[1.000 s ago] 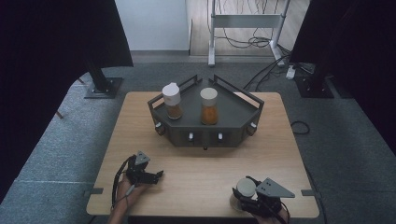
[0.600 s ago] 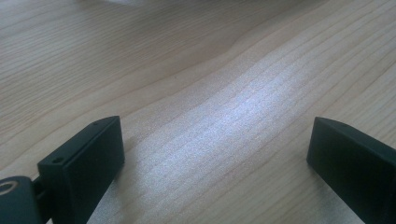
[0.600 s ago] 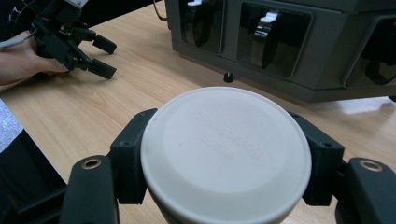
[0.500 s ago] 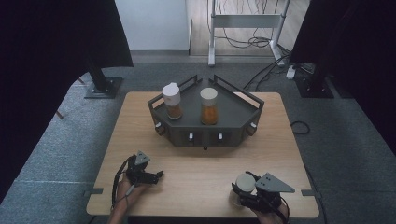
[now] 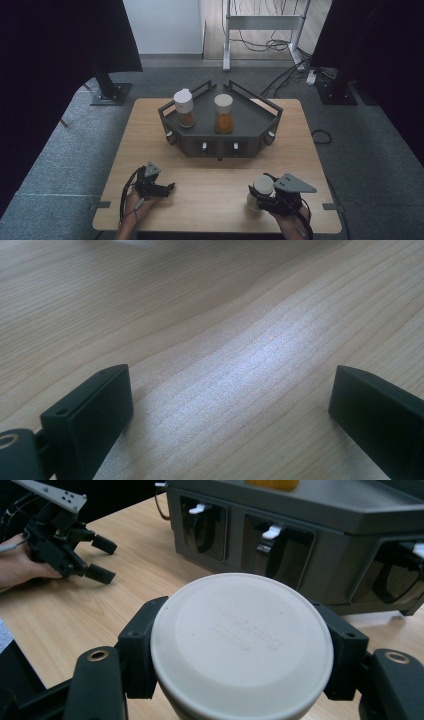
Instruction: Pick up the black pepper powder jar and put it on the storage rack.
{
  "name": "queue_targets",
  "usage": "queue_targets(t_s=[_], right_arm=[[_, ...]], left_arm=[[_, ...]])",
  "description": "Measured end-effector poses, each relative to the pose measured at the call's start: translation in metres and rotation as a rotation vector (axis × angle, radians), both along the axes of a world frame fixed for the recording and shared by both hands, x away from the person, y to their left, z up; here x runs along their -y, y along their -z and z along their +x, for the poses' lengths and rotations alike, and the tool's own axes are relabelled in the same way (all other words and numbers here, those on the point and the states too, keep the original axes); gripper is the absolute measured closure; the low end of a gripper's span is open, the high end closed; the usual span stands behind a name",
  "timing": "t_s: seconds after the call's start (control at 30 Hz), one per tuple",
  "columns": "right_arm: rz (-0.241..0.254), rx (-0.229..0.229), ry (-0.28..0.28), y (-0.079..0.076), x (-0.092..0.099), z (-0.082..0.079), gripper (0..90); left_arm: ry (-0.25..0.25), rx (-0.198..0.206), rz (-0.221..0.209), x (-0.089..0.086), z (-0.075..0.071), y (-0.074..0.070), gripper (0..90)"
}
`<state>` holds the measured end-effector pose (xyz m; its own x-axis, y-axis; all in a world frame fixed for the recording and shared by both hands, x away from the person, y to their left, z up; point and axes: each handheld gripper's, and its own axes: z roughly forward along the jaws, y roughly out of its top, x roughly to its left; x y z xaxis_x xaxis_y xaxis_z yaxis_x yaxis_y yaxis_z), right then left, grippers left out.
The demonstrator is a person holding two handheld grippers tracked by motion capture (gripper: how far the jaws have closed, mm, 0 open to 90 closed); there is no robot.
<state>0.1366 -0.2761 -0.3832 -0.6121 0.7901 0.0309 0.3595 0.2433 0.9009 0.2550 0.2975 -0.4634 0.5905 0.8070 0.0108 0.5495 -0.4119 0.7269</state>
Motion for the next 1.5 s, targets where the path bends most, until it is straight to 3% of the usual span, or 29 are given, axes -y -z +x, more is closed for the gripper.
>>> queue_targets(t_s=[0.9,1.5], right_arm=[[0.001,0.022,0.021,-0.063,-0.001,0.056,32.9],[-0.017,0.023,0.068,-0.094,-0.001,0.087,32.9]], left_arm=[[0.000,-0.001,0.000,0.000,0.000,0.000,3.7],[0.001,-0.001,0.001,0.000,0.000,0.000,3.7]])
